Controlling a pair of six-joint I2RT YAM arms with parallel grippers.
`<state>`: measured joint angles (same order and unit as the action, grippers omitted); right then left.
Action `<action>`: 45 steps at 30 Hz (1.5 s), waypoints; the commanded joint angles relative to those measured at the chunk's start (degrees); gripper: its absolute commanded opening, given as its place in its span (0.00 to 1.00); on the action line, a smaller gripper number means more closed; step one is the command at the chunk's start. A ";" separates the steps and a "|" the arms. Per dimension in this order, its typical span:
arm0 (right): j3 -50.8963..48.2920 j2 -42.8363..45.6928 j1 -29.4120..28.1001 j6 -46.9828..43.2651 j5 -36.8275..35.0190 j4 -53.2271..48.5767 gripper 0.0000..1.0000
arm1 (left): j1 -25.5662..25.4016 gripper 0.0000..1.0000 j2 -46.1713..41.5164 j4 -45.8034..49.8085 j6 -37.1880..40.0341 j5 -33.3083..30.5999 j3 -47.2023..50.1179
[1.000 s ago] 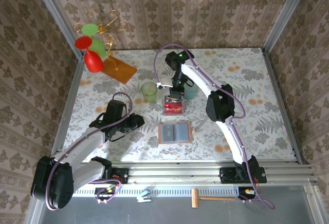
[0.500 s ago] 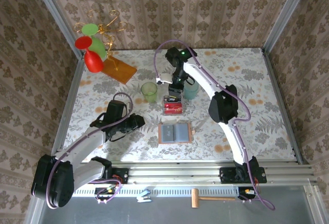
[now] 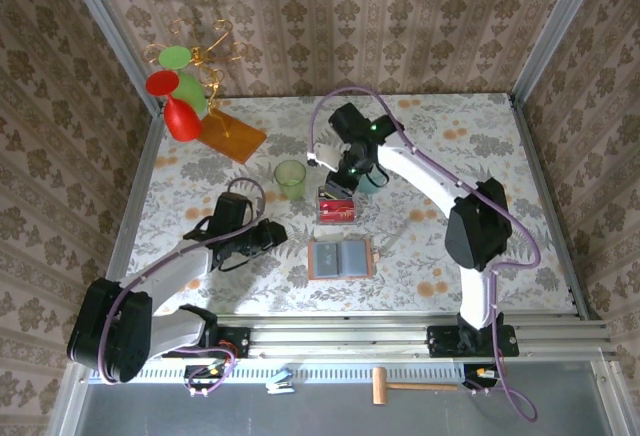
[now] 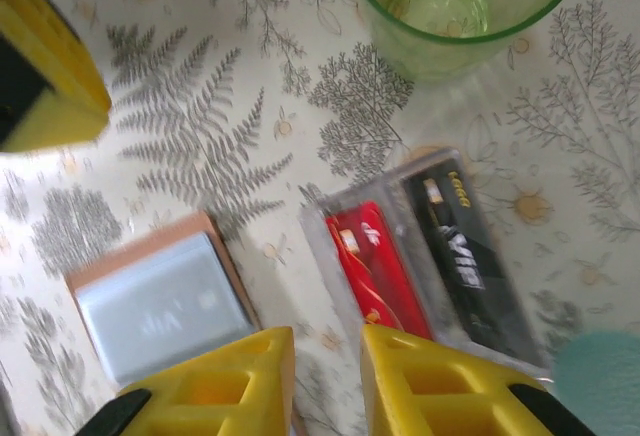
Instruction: Take the credit cards out of the card holder
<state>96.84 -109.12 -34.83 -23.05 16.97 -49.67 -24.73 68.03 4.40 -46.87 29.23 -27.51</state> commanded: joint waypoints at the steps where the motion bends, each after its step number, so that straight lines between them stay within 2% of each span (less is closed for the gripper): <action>1: -7.68 6.15 -1.54 16.52 -0.50 14.16 0.24 | -0.50 0.22 1.40 -3.03 0.75 2.25 -1.72; 9: -27.72 15.86 -6.39 39.92 -1.50 32.20 0.23 | -1.02 0.20 3.18 -2.82 3.85 4.74 -2.29; 16: -38.59 20.14 -7.98 50.04 -1.55 42.31 0.24 | -4.31 0.20 1.49 -3.35 4.30 5.38 -1.50; 23: -45.07 21.32 -8.20 54.24 -4.50 48.33 0.25 | -4.98 0.21 -1.69 -4.83 3.67 3.61 2.08; 32: -50.35 25.25 -8.12 51.67 -10.51 48.60 0.27 | -5.72 0.22 -3.41 -9.07 0.43 2.89 5.45; 37: -53.72 27.44 -8.17 51.38 -10.14 48.94 0.28 | -6.55 0.25 -5.42 -10.19 -1.40 1.43 7.26; 45: -55.45 28.45 -8.90 52.38 -8.54 47.89 0.28 | -7.43 0.25 -9.04 -10.36 -3.46 -0.84 9.13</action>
<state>42.65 -81.84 -43.13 28.75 8.78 -1.85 -31.64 59.94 -4.80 -48.93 30.20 -19.20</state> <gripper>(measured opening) 0.281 0.249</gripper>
